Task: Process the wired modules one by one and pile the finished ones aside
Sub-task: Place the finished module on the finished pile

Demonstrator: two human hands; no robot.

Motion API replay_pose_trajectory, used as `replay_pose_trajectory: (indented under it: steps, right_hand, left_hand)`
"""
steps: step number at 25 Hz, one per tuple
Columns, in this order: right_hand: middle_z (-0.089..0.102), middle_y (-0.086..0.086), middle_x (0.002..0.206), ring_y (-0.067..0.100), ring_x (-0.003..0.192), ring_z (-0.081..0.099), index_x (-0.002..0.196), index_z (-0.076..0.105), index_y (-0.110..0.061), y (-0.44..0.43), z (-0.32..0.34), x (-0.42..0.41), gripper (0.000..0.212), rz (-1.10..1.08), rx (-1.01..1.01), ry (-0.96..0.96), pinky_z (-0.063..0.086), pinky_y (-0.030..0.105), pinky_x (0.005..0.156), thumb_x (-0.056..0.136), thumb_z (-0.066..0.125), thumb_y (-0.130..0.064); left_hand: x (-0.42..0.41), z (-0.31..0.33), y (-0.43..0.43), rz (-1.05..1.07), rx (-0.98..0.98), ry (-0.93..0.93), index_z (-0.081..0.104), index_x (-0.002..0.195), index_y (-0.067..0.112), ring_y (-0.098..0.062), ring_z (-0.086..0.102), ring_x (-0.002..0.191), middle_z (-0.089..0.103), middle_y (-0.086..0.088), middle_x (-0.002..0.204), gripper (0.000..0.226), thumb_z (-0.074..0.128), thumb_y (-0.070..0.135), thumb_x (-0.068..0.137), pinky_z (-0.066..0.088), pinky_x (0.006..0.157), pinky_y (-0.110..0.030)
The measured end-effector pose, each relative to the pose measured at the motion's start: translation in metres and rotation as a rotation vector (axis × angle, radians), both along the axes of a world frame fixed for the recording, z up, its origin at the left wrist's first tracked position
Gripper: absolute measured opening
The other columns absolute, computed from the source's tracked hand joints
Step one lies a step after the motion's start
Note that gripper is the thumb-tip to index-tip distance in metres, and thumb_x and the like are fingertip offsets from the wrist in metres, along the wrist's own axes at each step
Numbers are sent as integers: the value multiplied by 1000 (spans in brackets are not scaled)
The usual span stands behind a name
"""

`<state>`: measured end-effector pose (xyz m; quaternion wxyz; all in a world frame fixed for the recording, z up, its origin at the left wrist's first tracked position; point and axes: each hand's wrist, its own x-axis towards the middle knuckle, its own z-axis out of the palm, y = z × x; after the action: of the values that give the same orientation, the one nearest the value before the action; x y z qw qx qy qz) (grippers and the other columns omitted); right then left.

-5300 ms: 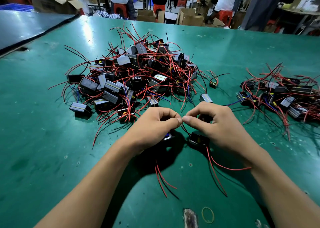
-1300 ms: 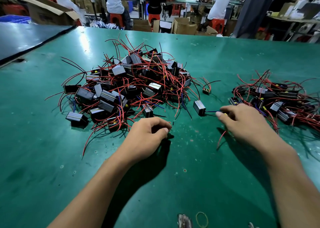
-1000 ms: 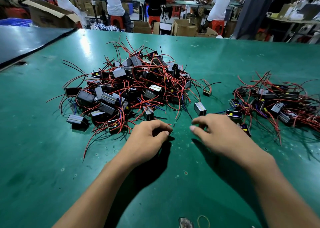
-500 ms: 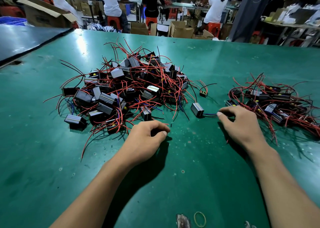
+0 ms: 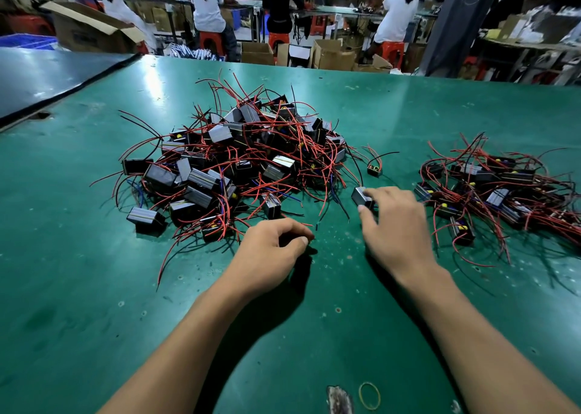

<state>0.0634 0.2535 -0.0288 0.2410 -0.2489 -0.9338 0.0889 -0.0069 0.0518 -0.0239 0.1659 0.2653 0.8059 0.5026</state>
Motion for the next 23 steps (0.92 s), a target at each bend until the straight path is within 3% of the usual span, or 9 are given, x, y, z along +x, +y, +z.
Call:
replay_pose_trajectory:
  steps: [2,4,8,12,15,17,19,21,23]
  right_hand:
    - [47,15,149,32,137,39,146,46,-10,-4,-8,-11,52,12,-78,-101,30,41,112,99,56,-29]
    - [50,13,145,31,135,42,143,47,-13,-2,-11,-14,50,38,-127,-143,32,42,111,98,57,-32]
    - [73,1,103,27,101,62,108,66,-23,1,-8,-7,22,11,-206,95,40,38,92,88,72,-25]
    - [71,-1,103,19,98,65,114,64,-22,-5,-4,-1,34,103,-373,333,46,28,94,84,75,-13]
    - [67,-6,103,13,100,63,119,62,-30,-17,7,7,44,217,-332,521,45,26,97,82,76,-11]
    - [65,-14,104,16,104,62,119,59,-35,-28,12,10,51,327,-264,557,45,36,99,78,77,-10]
    - [65,-13,108,14,106,64,119,58,-36,-39,14,11,57,467,-347,538,46,37,100,76,79,-5]
    - [67,-1,110,8,105,66,121,59,-35,-49,15,10,60,573,-529,496,45,23,98,76,80,-1]
    - [69,2,109,6,105,66,121,60,-34,-55,16,11,58,626,-590,448,40,12,91,75,79,-5]
  left_hand:
    - [-1,0,0,-4,0,6,74,97,24,-9,67,79,73,6,87,12,63,20,93,53,72,-24]
    - [-1,1,-1,-7,-6,16,74,97,23,-3,63,71,72,10,84,11,64,22,93,47,65,-17]
    - [-1,2,0,-15,-14,31,74,97,23,-4,63,75,72,8,86,11,64,23,93,46,66,-14]
    - [1,3,-1,-13,-13,39,75,98,22,-8,68,85,74,8,89,12,64,21,93,54,81,-24]
    - [3,6,0,-13,45,4,74,98,19,-10,70,83,75,5,87,12,63,18,94,56,81,-27]
    - [5,9,2,-19,200,-155,71,100,15,-13,70,77,76,-2,87,13,59,13,97,57,71,-27]
    - [8,14,3,-49,411,-422,70,100,12,-17,71,73,76,-7,86,21,51,4,99,59,64,-29]
    - [7,18,3,-83,521,-619,73,95,13,-22,72,69,74,-13,85,31,46,1,99,61,64,-32]
    - [3,21,1,-110,540,-780,72,98,10,-23,70,65,70,-15,82,29,44,16,101,60,61,-32]
